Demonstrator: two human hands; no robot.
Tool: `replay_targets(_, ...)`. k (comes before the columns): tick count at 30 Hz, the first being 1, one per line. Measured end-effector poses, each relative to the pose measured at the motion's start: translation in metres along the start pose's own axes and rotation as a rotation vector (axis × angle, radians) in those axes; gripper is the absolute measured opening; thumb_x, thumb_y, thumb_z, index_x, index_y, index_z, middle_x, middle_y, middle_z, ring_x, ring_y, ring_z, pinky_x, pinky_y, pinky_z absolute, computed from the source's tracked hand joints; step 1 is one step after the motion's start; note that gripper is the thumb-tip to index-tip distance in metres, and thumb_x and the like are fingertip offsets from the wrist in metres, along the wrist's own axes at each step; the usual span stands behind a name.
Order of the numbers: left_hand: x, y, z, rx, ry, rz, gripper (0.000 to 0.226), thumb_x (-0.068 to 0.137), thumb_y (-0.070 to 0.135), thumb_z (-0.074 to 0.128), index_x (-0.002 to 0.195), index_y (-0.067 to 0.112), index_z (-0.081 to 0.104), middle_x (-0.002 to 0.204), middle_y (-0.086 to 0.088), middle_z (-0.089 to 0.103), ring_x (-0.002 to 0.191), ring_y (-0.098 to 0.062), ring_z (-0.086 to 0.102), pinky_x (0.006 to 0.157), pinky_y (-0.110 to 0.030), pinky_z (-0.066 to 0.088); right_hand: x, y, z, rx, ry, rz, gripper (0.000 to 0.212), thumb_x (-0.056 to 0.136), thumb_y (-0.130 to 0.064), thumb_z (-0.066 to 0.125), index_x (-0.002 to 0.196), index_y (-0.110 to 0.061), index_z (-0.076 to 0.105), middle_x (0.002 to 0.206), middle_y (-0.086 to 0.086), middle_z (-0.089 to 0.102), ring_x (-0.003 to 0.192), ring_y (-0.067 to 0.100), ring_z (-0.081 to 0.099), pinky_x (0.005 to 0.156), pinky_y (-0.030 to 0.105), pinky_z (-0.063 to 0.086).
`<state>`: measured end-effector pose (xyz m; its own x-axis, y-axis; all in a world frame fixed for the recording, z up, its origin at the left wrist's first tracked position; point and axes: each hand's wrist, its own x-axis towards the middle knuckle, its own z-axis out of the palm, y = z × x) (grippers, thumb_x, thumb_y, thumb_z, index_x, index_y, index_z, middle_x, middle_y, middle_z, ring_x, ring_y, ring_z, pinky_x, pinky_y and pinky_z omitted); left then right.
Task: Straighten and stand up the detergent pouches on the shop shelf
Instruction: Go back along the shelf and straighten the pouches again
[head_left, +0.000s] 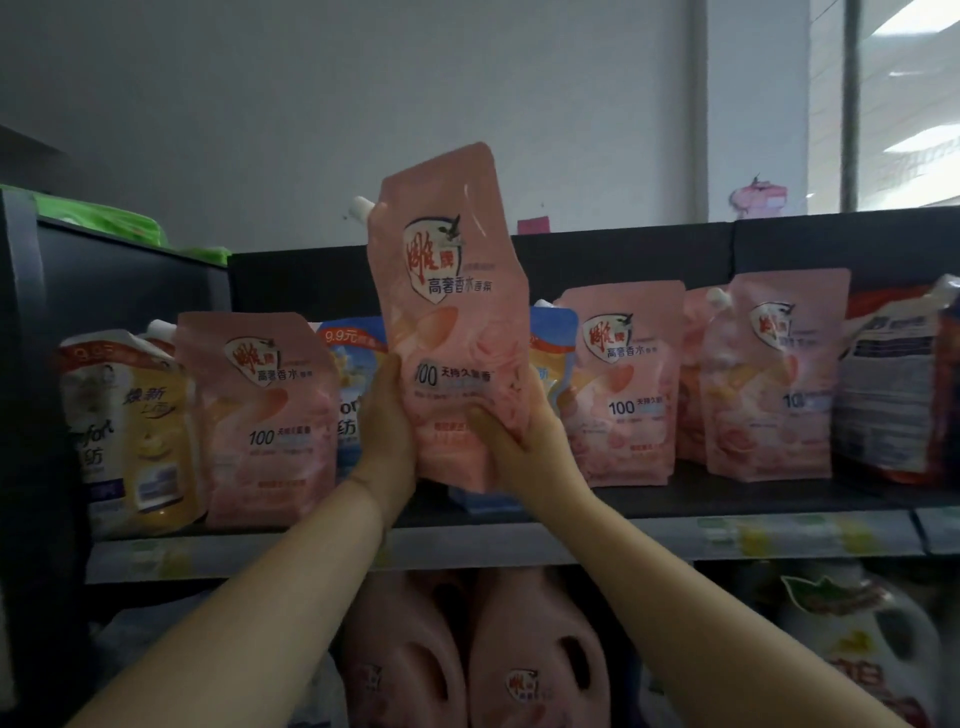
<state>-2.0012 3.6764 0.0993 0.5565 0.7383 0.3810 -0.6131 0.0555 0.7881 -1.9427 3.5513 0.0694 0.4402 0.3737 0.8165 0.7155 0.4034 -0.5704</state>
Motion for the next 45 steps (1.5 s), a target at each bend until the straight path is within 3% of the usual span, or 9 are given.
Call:
replay_targets(3,-0.003,-0.019,0.030,-0.016,0.095,0.074,0.052,0.070,0.062,0.059,0.103,0.024,0.073,0.100,-0.005,0.074,0.094,-0.026,0.071,0.088,-0.052,0.055,0.004,0.001,-0.036,0.011,-0.019,0.054,0.048,0.091,-0.033,0.065,0.133,-0.037,0.042,0.126,-0.003,0.060,0.116,0.011,0.060,0.092,0.041,0.055)
replay_targets(8,-0.029,-0.045,0.086,-0.059,0.122,0.134,0.046,0.083,0.051,0.054,0.118,0.021,0.058,0.103,-0.002,0.071,0.094,-0.021,0.069,0.083,-0.042,0.056,0.002,0.004,-0.098,-0.109,0.087,0.095,0.054,0.081,-0.046,0.066,0.129,-0.026,0.048,0.106,-0.011,0.069,0.096,0.005,0.068,0.083,0.034,0.058)
replay_targets(13,-0.042,-0.076,0.127,0.127,0.219,0.070,0.035,0.074,0.068,0.047,0.088,0.035,0.042,0.095,0.006,0.061,0.088,-0.018,0.060,0.087,-0.046,0.050,0.006,0.016,-0.155,-0.383,0.126,0.176,0.034,0.083,-0.053,0.065,0.112,-0.038,0.055,0.101,-0.014,0.070,0.094,0.012,0.067,0.083,0.044,0.057)
replay_targets(18,-0.049,-0.103,0.151,0.273,0.294,0.128,0.035,0.089,0.056,0.055,0.094,0.024,0.042,0.092,0.003,0.060,0.082,-0.015,0.058,0.071,-0.033,0.043,0.011,0.036,-0.191,-0.683,0.122,0.333,0.058,0.077,-0.076,0.052,0.101,-0.025,0.064,0.087,-0.005,0.072,0.079,0.020,0.069,0.072,0.044,0.057)
replay_targets(27,-0.035,-0.142,0.150,0.287,0.241,0.159,0.044,0.090,0.051,0.057,0.111,0.018,0.036,0.114,-0.004,0.053,0.105,-0.021,0.056,0.094,-0.042,0.047,0.021,0.064,-0.208,-0.308,0.016,0.485,0.020,0.084,-0.034,0.074,0.087,-0.016,0.066,0.084,0.002,0.073,0.074,0.019,0.071,0.062,0.035,0.060)
replay_targets(33,-0.024,-0.151,0.137,0.657,0.202,0.182,0.043,0.096,0.029,0.051,0.125,0.002,0.035,0.131,-0.014,0.045,0.121,-0.031,0.046,0.105,-0.043,0.038,0.008,0.085,-0.197,-0.441,0.005,0.571,0.047,0.088,-0.046,0.065,0.117,-0.012,0.049,0.111,0.000,0.061,0.097,0.019,0.062,0.071,0.030,0.056)
replay_targets(36,-0.029,-0.154,0.140,0.796,0.236,0.215,0.050,0.097,0.032,0.049,0.132,-0.001,0.033,0.135,-0.016,0.042,0.123,-0.030,0.043,0.107,-0.038,0.035,0.002,0.080,-0.184,-0.474,0.164,0.452,0.051,0.088,-0.036,0.068,0.124,-0.012,0.041,0.123,0.005,0.050,0.103,0.019,0.056,0.083,0.033,0.051)
replay_targets(40,-0.041,-0.155,0.139,0.887,0.261,0.407,0.057,0.095,0.031,0.055,0.137,0.001,0.031,0.134,-0.017,0.036,0.118,-0.029,0.041,0.099,-0.035,0.035,0.001,0.068,-0.170,-0.687,0.269,0.187,0.049,0.089,-0.020,0.066,0.128,-0.009,0.039,0.131,0.006,0.034,0.093,0.018,0.048,0.069,0.031,0.047)
replay_targets(45,-0.040,-0.147,0.127,1.171,0.158,0.742,0.041,0.086,0.021,0.065,0.118,0.011,0.042,0.123,-0.017,0.046,0.108,-0.033,0.048,0.087,-0.048,0.047,0.000,0.072,-0.152,-0.845,0.200,-0.158,0.027,0.072,-0.002,0.068,0.095,-0.007,0.055,0.101,0.010,0.051,0.081,0.028,0.053,0.061,0.040,0.050)
